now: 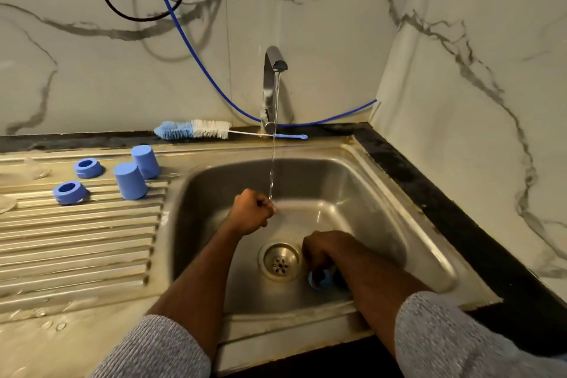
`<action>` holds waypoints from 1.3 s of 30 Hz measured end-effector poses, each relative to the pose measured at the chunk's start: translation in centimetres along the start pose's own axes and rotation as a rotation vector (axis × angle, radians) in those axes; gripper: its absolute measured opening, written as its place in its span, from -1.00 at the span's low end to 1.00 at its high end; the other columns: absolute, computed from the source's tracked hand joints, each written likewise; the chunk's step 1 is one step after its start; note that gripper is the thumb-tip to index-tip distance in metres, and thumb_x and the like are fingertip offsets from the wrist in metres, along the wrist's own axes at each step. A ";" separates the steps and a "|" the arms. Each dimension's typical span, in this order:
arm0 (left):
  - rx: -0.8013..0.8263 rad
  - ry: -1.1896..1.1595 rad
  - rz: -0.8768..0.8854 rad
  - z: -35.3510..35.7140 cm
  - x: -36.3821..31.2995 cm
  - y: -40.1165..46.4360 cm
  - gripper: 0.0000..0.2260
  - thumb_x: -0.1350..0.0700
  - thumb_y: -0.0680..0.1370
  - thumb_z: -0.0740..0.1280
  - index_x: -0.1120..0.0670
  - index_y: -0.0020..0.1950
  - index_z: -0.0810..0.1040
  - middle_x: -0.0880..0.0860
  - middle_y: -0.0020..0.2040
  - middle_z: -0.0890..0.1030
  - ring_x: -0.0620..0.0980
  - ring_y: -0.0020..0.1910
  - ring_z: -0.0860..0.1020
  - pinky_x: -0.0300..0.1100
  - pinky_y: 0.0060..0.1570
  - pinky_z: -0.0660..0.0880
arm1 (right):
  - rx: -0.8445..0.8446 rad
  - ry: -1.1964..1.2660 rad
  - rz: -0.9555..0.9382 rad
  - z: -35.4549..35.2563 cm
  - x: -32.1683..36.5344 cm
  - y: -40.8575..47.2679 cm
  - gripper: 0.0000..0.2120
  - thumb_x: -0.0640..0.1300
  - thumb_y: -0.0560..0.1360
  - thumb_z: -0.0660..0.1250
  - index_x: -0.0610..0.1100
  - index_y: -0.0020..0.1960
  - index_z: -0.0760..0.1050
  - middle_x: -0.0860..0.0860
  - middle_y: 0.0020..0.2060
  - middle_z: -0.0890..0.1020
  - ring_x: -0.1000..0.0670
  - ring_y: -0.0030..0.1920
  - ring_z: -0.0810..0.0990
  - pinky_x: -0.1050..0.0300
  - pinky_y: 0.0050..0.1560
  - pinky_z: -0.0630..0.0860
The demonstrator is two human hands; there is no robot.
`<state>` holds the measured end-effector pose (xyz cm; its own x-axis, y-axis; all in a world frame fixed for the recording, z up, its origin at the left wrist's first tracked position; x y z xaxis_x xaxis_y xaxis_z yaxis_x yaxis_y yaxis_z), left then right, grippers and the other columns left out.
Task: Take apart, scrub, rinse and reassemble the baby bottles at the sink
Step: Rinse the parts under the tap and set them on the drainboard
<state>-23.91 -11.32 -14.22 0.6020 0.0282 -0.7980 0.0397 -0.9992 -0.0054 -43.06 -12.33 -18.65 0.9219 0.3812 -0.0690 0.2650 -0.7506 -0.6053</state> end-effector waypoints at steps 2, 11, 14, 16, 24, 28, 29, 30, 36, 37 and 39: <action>-0.033 -0.041 -0.029 -0.3 0.2 0.1 -0.91 0.21 0.58 0.41 0.13 -0.12 0.66 0.12 -0.14 0.70 0.04 -0.19 0.69 -0.25 -0.21 0.61 | -0.070 0.087 -0.022 -1.3 0.3 0.2 -0.67 0.01 0.28 0.61 -0.09 -0.02 0.67 -0.07 -0.06 0.66 -0.08 -0.07 0.66 0.00 0.00 0.65; -0.157 -0.180 -0.066 -0.5 -0.1 0.8 -0.84 0.24 0.59 0.35 0.00 0.04 0.66 0.07 -0.07 0.70 0.04 -0.08 0.69 -0.03 -0.05 0.65 | -0.594 1.380 -0.100 -8.9 2.9 3.1 -0.80 -0.25 0.53 0.40 -0.12 0.15 0.56 -0.17 0.01 0.68 -0.08 -0.19 0.71 0.12 -0.31 0.63; -0.174 -0.201 -0.030 -0.3 -0.2 1.4 -0.81 0.24 0.60 0.34 -0.04 0.04 0.67 0.07 -0.12 0.71 0.04 -0.09 0.68 0.02 -0.06 0.65 | -0.567 1.540 -0.157 -8.8 3.4 3.5 -0.82 -0.26 0.59 0.32 -0.14 0.17 0.56 -0.15 0.00 0.66 -0.01 -0.23 0.65 0.18 -0.29 0.61; -0.198 -0.232 -0.005 -0.3 -0.5 1.6 -0.84 0.23 0.61 0.36 0.03 0.08 0.69 0.05 -0.12 0.71 0.02 -0.08 0.69 -0.02 -0.08 0.65 | -0.541 1.557 -0.172 -8.5 3.2 3.8 -0.81 -0.23 0.60 0.31 -0.15 0.19 0.58 -0.17 0.00 0.68 -0.03 -0.22 0.65 0.15 -0.23 0.62; -0.310 -0.328 0.028 -0.2 -0.8 2.3 -0.89 0.26 0.55 0.43 0.09 -0.08 0.73 0.04 -0.23 0.71 -0.01 -0.21 0.69 -0.13 -0.14 0.64 | -0.704 1.530 -0.177 -9.2 4.3 3.9 -0.88 -0.12 0.59 0.35 -0.07 -0.13 0.52 0.00 -0.27 0.63 0.05 -0.29 0.58 0.19 -0.39 0.49; -0.302 -0.315 0.104 -0.5 -1.1 2.1 -0.91 0.25 0.55 0.45 0.09 -0.05 0.73 -0.01 -0.24 0.71 -0.13 -0.21 0.68 -0.30 -0.12 0.60 | -0.679 1.621 -0.152 -10.0 4.0 3.4 -0.74 -0.11 0.60 0.33 -0.06 -0.25 0.40 -0.08 -0.30 0.57 0.01 -0.37 0.53 0.26 -0.55 0.37; -0.277 -0.294 0.122 -0.4 -1.3 2.1 -0.91 0.24 0.56 0.44 0.09 -0.04 0.73 -0.01 -0.23 0.71 -0.12 -0.20 0.68 -0.29 -0.11 0.61 | -0.657 1.660 -0.138 -10.0 3.7 3.4 -0.73 -0.12 0.60 0.33 -0.06 -0.26 0.38 -0.10 -0.31 0.55 0.00 -0.40 0.51 0.25 -0.55 0.34; -0.252 -0.297 0.127 -0.3 -1.4 2.1 -0.92 0.23 0.57 0.43 0.10 -0.02 0.72 -0.01 -0.21 0.72 -0.11 -0.18 0.68 -0.28 -0.09 0.61 | -0.635 1.694 -0.123 -10.0 3.5 3.3 -0.72 -0.12 0.59 0.34 -0.06 -0.27 0.36 -0.10 -0.33 0.54 -0.01 -0.42 0.49 0.24 -0.53 0.32; -0.260 -0.870 -0.078 -0.1 -1.1 2.2 -0.84 0.29 0.64 0.30 0.23 0.12 0.66 0.23 -0.02 0.72 0.14 -0.04 0.69 0.03 0.08 0.63 | -0.428 1.916 -0.317 -10.1 4.0 3.0 -0.98 -0.15 0.58 0.36 -0.07 -0.02 0.56 -0.14 -0.08 0.67 -0.04 -0.28 0.60 0.13 -0.33 0.50; -0.261 -0.943 -0.125 -0.1 -0.8 2.4 -0.82 0.28 0.65 0.27 0.25 0.15 0.65 0.25 0.00 0.71 0.15 -0.04 0.69 0.05 0.10 0.63 | -0.428 1.928 -0.333 -10.1 4.2 3.1 -0.96 -0.17 0.59 0.35 -0.07 0.00 0.57 -0.13 -0.05 0.68 -0.02 -0.28 0.60 0.14 -0.33 0.49; -0.266 -1.017 -0.172 -0.3 -0.6 2.5 -0.79 0.27 0.67 0.24 0.27 0.22 0.61 0.23 0.01 0.72 0.12 -0.06 0.71 0.00 0.06 0.65 | -0.499 1.893 -0.303 -10.1 4.3 3.1 -0.95 -0.18 0.59 0.35 -0.09 0.02 0.59 -0.12 -0.05 0.69 0.04 -0.32 0.54 0.19 -0.35 0.46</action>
<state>-23.96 -13.78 -13.57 -0.3724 0.0088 -0.9280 0.3078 -0.9422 -0.1325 -35.40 -18.43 -12.84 -0.1798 -0.2042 0.9623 0.1751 -0.9692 -0.1730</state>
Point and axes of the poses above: each hand's wrist, its own y-axis towards the middle knuckle, its own z-axis out of the palm, x = y × z, the point moved 3 cm from there along y, towards the middle knuckle
